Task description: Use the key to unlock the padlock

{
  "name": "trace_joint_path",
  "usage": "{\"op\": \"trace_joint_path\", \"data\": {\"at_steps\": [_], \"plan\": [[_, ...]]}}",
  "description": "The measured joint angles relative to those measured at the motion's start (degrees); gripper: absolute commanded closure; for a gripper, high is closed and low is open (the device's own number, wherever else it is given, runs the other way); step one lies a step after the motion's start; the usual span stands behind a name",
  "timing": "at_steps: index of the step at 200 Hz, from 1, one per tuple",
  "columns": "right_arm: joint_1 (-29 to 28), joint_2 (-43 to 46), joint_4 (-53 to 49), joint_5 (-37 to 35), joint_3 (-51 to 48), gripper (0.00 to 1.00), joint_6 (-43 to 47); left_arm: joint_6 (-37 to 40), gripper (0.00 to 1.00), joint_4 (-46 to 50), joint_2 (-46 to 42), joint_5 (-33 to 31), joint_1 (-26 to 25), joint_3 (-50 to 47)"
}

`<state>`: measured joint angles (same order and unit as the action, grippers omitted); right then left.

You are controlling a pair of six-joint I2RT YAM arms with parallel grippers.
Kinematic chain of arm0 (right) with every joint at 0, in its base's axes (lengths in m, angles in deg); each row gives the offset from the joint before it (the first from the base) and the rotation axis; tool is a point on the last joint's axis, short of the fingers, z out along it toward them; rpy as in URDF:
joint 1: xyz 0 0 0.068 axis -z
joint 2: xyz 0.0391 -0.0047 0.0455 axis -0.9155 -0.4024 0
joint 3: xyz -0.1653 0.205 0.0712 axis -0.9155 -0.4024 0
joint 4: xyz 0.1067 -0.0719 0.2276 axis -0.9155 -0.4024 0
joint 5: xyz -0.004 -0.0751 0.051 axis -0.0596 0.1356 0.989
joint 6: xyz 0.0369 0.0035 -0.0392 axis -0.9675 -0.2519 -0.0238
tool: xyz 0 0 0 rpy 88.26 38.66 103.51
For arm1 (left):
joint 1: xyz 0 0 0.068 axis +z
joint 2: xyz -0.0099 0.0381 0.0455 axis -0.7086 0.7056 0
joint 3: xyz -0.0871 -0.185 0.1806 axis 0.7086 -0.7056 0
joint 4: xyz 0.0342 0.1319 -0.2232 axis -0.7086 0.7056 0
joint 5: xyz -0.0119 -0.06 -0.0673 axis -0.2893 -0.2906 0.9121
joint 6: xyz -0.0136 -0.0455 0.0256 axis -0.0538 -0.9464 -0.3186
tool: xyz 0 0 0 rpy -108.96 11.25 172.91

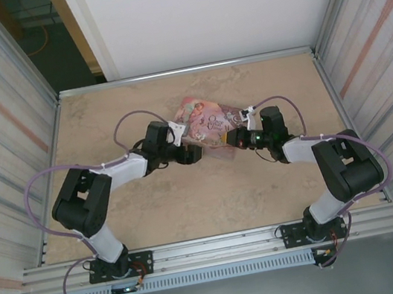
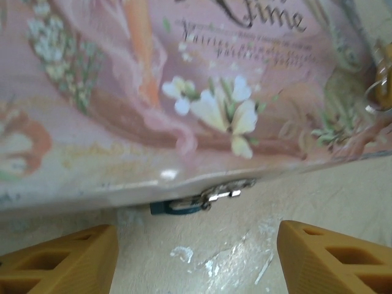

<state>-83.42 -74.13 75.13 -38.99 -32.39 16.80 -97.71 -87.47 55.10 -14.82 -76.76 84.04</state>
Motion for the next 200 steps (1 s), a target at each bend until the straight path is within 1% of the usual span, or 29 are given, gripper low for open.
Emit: {"op": "trace_joint_path", "data": {"at_steps": [81,114,157,200], "plan": [[-0.9,0.0,0.2,-1.5,0.0,1.00,-0.1,-0.4,0.33,-6.5,2.2,-3.3,-1.8,-2.4],[-1.0,0.0,0.2,-1.7,0.0,1.00,-0.1,-0.6,0.36,-8.4,3.3,-4.4,-2.3,-2.5],[-1.1,-0.1,0.0,-1.7,0.3,1.00,-0.1,-0.6,0.40,-9.3,5.1,-5.8,-2.3,-2.5],[-1.6,-0.4,-0.2,-2.1,0.7,1.00,-0.1,-0.6,0.43,-9.4,7.2,-5.9,-2.3,-1.4]]}}
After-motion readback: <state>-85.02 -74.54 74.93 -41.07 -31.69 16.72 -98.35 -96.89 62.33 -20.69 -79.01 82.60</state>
